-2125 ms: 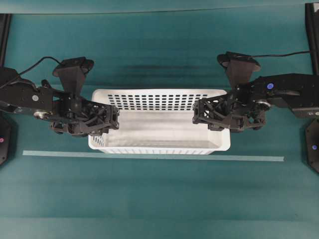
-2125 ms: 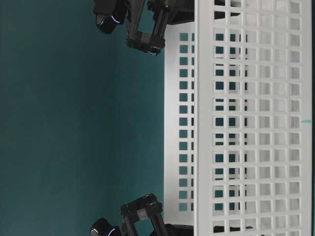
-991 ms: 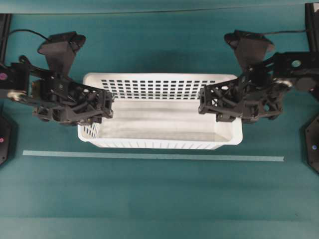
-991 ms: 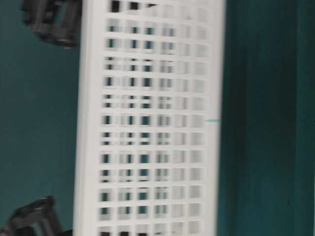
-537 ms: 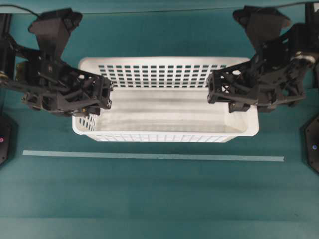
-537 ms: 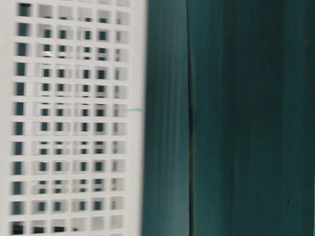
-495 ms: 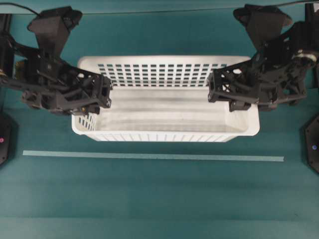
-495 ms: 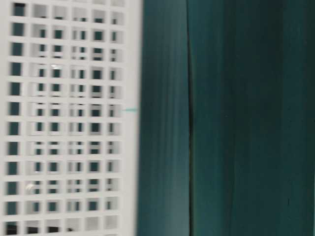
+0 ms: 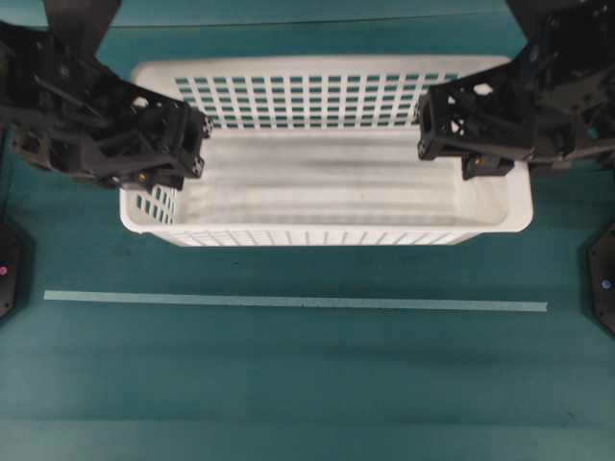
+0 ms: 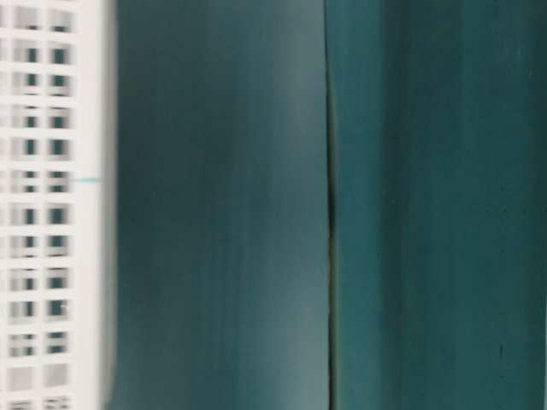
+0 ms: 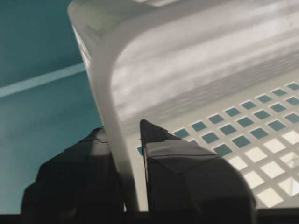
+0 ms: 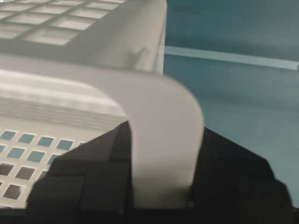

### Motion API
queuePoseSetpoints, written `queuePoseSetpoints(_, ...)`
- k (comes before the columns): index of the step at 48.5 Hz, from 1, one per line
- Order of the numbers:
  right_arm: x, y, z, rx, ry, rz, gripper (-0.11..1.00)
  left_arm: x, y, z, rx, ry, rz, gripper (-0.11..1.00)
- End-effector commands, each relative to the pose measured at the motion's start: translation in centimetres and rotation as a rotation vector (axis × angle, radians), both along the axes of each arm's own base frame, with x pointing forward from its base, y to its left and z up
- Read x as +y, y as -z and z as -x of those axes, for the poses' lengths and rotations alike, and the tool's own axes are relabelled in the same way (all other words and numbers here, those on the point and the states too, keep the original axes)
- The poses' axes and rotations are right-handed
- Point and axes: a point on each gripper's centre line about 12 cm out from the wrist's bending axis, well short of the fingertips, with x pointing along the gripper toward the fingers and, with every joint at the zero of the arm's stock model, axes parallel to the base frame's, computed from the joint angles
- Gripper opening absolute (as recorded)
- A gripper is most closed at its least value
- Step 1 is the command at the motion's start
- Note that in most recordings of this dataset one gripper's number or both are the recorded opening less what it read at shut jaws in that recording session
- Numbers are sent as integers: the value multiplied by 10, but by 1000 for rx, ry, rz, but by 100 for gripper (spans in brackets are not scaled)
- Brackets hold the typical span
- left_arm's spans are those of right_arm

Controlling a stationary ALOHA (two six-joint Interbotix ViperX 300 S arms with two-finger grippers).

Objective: Lift the white basket with both hands.
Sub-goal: 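Lift the basket with both grippers and pull it back toward the robot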

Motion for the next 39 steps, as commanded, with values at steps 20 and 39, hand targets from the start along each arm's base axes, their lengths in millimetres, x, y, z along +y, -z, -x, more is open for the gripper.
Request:
queuePoseSetpoints(20,16,-47,-17,-27,-150,58,19,0,-88,5,-125,112,-102,2)
queuePoseSetpoints(39,28,-87,-23,8,-198,78,19,-6,-125,2,-120,153,-115,2)
